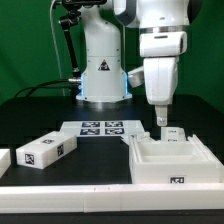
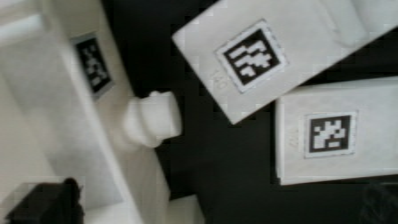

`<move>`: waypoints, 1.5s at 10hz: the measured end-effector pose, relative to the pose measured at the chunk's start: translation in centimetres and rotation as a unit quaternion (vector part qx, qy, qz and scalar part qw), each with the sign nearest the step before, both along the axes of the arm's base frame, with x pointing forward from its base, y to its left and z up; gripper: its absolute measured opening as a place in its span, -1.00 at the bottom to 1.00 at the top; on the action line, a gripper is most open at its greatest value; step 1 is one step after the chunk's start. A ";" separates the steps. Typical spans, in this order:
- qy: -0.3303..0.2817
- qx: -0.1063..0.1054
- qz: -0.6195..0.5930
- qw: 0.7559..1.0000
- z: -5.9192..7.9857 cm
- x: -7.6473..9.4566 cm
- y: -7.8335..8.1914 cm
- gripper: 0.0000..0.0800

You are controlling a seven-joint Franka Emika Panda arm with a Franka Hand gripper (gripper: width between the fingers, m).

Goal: Assemble cabinet

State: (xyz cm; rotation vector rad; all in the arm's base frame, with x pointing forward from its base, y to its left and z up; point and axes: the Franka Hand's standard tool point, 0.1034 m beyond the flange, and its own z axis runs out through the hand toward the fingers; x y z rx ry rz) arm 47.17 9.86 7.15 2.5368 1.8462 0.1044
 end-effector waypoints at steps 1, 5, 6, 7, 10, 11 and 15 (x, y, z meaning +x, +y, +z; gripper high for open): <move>-0.001 0.000 0.007 1.000 0.0 0.3 -0.2 1.00; -0.006 0.003 0.002 1.000 -0.2 0.1 -0.2 0.99; -0.009 0.008 -0.007 1.000 -0.6 -0.9 0.3 0.99; -0.009 0.014 -0.008 1.000 -1.2 -2.4 1.2 0.99; -0.003 0.018 0.001 1.000 -1.7 -4.0 3.0 0.99; -0.003 0.019 0.002 1.000 -1.8 -4.1 3.2 0.99; 0.002 0.018 0.006 1.000 -2.2 -4.3 2.5 0.99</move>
Offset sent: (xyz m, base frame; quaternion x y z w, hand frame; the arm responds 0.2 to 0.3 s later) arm 0.0000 0.0000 0.0000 0.0000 0.0000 0.0000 1.0000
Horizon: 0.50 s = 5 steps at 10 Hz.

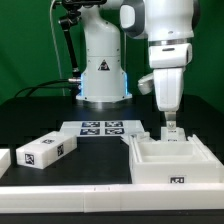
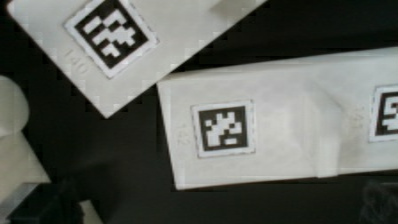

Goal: Assemble cabinet

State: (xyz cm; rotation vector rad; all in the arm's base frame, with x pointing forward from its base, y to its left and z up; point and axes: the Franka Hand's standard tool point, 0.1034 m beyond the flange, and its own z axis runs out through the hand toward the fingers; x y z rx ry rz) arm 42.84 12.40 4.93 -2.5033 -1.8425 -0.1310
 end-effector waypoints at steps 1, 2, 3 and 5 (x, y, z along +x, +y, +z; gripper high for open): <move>-0.006 0.006 0.001 1.000 -0.4 -0.4 0.3 0.99; -0.005 0.009 0.001 1.000 -0.9 -0.9 0.4 0.99; -0.006 0.014 0.001 1.000 -1.5 -1.3 0.5 0.99; -0.002 0.019 -0.001 1.000 -2.4 -1.7 0.7 0.99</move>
Offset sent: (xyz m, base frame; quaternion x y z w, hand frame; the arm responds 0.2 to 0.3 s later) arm -0.0074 0.0001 -0.0173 -0.0061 0.0103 -0.0009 0.9999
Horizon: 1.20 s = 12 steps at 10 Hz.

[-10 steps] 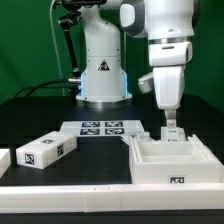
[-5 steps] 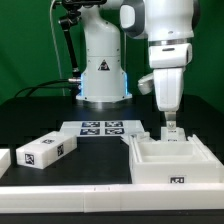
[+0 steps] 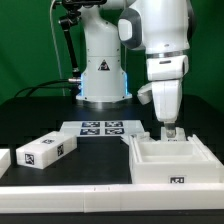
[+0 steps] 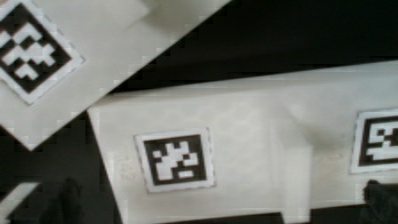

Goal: Assemble cabinet

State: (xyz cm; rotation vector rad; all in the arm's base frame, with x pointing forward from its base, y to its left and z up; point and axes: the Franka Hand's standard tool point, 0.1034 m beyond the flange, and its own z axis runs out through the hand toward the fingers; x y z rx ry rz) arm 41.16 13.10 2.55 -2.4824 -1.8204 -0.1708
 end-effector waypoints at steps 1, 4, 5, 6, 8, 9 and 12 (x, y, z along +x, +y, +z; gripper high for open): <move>0.002 0.001 0.000 1.000 -0.3 -0.2 0.1 0.99; 0.009 0.002 0.000 1.000 -0.9 -0.6 0.1 0.99; 0.013 0.002 0.000 1.000 -1.2 -0.9 0.0 0.99; 0.013 0.002 0.000 1.000 -1.2 -0.9 0.1 0.68; 0.013 0.002 0.002 1.000 -1.2 -0.9 0.2 -0.04; 0.013 0.002 0.002 1.000 -1.2 -0.9 0.2 -0.38; 0.016 0.003 0.000 1.000 -1.5 -1.0 0.1 -0.83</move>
Offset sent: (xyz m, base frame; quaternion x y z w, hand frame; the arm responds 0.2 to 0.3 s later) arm -0.0061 0.0004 -0.0093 0.0015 0.0105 -0.0017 0.9999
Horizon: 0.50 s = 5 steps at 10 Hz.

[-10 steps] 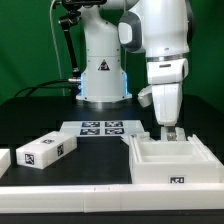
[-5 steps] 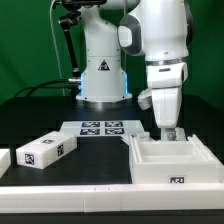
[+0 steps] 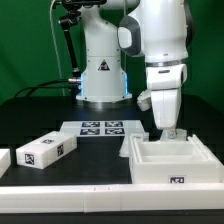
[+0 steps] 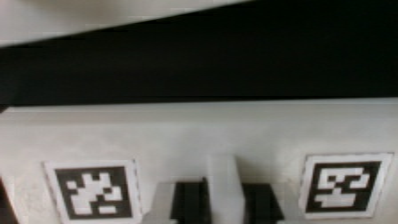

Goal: Assemble cabinet

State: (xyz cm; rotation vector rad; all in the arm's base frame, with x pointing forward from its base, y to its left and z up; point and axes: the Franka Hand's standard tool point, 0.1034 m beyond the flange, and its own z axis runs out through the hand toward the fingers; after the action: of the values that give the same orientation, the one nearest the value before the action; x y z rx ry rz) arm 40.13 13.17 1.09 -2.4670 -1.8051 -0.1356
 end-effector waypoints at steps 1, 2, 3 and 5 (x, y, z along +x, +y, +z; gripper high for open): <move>0.000 0.000 0.000 1.000 0.0 0.0 0.0 -0.83; 0.000 0.000 0.000 1.000 0.0 0.0 0.0 -0.83; 0.000 0.000 0.000 1.000 0.0 0.0 0.0 -0.83; 0.001 -0.004 0.005 1.000 0.5 0.0 0.3 -0.83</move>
Offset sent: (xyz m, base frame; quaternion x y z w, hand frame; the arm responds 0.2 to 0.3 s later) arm 0.0000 0.0000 0.0000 0.0000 0.0000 0.0000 1.0000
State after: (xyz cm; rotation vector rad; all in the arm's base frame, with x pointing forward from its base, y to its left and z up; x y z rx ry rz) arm 40.16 13.44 1.63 -2.4611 -1.8214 -0.1260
